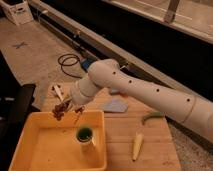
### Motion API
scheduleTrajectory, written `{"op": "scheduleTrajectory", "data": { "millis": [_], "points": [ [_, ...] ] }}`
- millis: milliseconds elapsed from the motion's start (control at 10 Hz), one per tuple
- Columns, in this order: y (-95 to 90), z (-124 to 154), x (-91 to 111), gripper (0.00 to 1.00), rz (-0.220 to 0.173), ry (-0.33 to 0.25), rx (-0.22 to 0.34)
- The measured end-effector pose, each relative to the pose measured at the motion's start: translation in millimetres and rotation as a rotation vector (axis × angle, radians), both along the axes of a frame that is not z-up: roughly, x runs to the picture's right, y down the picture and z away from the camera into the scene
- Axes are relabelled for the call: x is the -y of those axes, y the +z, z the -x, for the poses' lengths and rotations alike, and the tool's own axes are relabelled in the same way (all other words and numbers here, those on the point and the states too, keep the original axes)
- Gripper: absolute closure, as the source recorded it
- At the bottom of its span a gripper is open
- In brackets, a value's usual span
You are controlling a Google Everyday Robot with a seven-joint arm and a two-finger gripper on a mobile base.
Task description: Place grapes in tray
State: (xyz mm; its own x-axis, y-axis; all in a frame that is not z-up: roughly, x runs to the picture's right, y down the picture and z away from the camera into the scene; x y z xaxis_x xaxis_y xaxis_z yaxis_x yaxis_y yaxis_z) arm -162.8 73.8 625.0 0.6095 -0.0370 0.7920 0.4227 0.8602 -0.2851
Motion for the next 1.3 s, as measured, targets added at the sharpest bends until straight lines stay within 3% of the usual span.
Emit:
{"op": "scheduleTrajectory", "data": {
  "millis": [400,700,800,900,1100,1300],
  "points": [
    [1.1,-1,0,1.00,0.004,-0.002,0.006],
    [8.5,16,-8,1.00,0.008,-0.048,0.041],
    [28.3,73,-41,1.00,0.053,-0.143,0.099],
    [39.0,90,-58,1.00,0.080,-0.180,0.113],
    [53.3,110,-85,0.97,0.134,-0.223,0.141],
    [62.4,118,-103,0.78,0.176,-0.233,0.153]
  ]
}}
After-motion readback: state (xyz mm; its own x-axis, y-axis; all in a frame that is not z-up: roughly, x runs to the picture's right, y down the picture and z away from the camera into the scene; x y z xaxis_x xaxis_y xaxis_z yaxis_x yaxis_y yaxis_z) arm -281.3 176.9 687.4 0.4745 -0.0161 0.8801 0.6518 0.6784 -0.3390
